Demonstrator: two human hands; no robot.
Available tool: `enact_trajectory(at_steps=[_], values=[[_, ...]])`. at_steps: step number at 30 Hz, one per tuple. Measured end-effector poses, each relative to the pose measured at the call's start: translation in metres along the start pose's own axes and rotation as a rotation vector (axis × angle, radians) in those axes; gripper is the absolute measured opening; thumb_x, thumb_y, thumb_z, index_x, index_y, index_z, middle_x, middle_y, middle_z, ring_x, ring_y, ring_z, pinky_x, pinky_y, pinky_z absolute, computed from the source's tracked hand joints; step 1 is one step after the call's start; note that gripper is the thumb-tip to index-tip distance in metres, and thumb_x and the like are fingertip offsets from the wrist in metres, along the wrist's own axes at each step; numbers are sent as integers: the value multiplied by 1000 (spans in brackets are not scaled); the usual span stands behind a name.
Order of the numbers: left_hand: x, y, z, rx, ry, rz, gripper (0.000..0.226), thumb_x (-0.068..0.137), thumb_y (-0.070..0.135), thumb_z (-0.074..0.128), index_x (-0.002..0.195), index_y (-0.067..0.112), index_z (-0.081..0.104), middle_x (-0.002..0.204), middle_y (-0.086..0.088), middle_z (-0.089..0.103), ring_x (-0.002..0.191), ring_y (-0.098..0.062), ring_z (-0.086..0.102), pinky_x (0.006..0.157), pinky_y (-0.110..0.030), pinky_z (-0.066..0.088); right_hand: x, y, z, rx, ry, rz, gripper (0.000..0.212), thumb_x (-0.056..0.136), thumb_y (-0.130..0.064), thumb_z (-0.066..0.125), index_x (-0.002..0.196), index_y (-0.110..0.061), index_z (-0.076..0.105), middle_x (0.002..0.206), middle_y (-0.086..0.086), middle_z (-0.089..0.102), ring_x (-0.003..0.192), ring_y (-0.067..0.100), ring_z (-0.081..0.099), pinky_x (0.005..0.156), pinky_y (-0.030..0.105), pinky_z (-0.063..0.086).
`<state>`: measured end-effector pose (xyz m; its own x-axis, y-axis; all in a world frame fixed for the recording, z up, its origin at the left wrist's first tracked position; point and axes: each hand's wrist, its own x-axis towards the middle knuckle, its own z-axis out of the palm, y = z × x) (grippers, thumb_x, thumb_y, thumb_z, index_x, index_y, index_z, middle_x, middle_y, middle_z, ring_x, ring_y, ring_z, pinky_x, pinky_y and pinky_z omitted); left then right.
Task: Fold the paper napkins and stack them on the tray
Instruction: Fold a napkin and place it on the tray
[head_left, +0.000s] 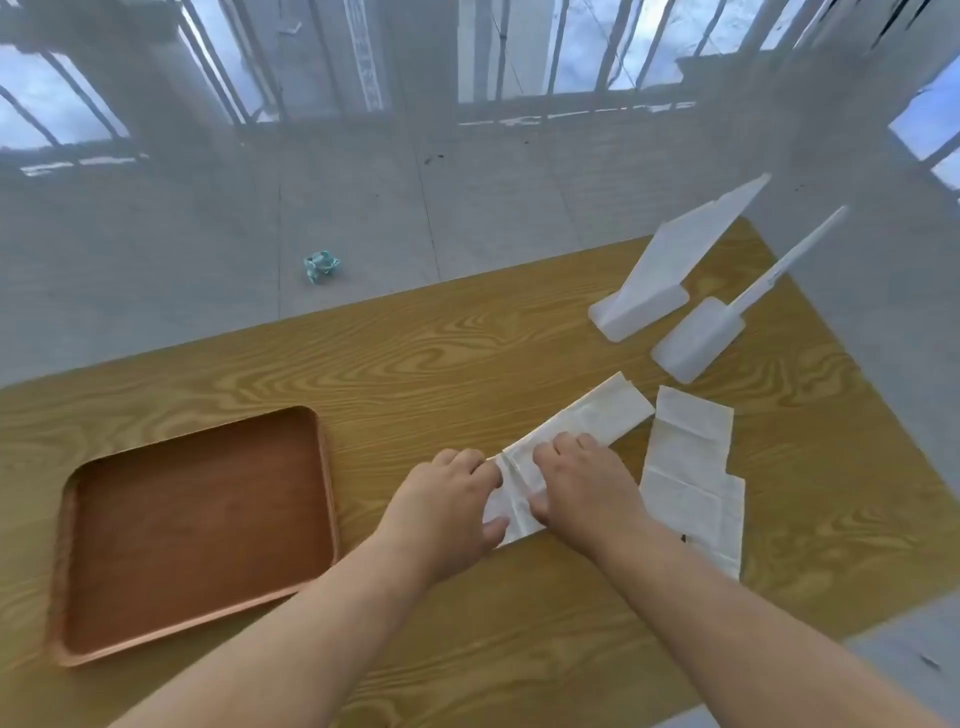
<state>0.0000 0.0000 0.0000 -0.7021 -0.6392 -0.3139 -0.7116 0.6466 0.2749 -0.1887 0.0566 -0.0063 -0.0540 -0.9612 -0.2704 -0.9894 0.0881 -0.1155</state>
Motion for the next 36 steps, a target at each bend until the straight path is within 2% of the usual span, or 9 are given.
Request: enact_trajectory(at_steps=[7, 14, 21, 23, 26, 29, 31, 33, 36], values=[[1, 1, 18, -48, -48, -22, 48, 96, 57, 50, 132, 28, 58, 140, 9, 57, 127, -16, 50, 105, -32, 41, 10, 10, 6, -42, -1, -10, 10, 93, -22, 53, 99, -21, 60, 99, 1, 58, 91, 21, 52, 76, 34, 49], [-3, -2, 20, -75, -30, -32, 44, 96, 57, 50, 127, 28, 63, 140, 10, 58, 127, -15, 52, 109, -33, 38, 7, 6, 9, -62, 8, -20, 31, 81, -52, 57, 91, -23, 51, 87, -2, 48, 80, 20, 44, 67, 35, 44], [-4, -3, 24, -127, 5, -36, 43, 96, 56, 52, 126, 28, 64, 140, 10, 57, 130, -14, 49, 108, -31, 38, 5, 0, 8, -23, 96, -33, 15, 88, -22, 59, 79, -21, 48, 78, -1, 48, 74, 19, 44, 63, 33, 41], [-4, -3, 21, -261, 63, -90, 48, 96, 62, 48, 124, 28, 65, 134, 14, 60, 127, -9, 51, 101, -27, 42, 2, -3, 1, 71, 170, -1, 18, 87, -23, 59, 77, -20, 45, 77, -3, 48, 73, 18, 44, 62, 32, 40], [0, 1, 5, -774, 82, -421, 73, 84, 82, 41, 116, 23, 70, 100, 22, 69, 93, -2, 64, 79, -27, 49, 1, -20, -9, 237, 252, 57, 12, 89, -25, 57, 80, -18, 54, 79, -3, 54, 76, 18, 47, 65, 33, 43], [1, -4, -7, -1538, -104, -667, 78, 77, 87, 55, 113, 20, 71, 101, 5, 79, 95, -14, 75, 91, -38, 55, 4, -51, -15, 360, 263, 38, 13, 92, -25, 58, 82, -17, 58, 82, -3, 58, 79, 19, 50, 68, 35, 46], [-3, -16, -11, -1681, -118, -664, 68, 74, 84, 66, 94, 20, 77, 100, 2, 80, 95, -17, 77, 86, -39, 56, 8, -72, -13, 422, 205, -46, 14, 95, -29, 56, 90, -17, 60, 90, -2, 63, 87, 20, 53, 77, 38, 47], [-8, -28, -13, -1615, -19, -710, 49, 85, 66, 69, 91, 18, 80, 98, -1, 81, 87, -17, 78, 75, -34, 57, 10, -88, -10, 502, 116, -156, 21, 95, -34, 56, 106, -17, 64, 106, -1, 67, 100, 21, 56, 87, 37, 47], [-13, -55, -11, -1184, 195, -835, 22, 93, 26, 61, 86, 12, 76, 86, -10, 79, 76, -28, 76, 66, -44, 62, 9, -92, 0, 464, 95, -292, 39, 93, -35, 60, 127, -15, 63, 126, 3, 65, 118, 24, 54, 102, 36, 44]])
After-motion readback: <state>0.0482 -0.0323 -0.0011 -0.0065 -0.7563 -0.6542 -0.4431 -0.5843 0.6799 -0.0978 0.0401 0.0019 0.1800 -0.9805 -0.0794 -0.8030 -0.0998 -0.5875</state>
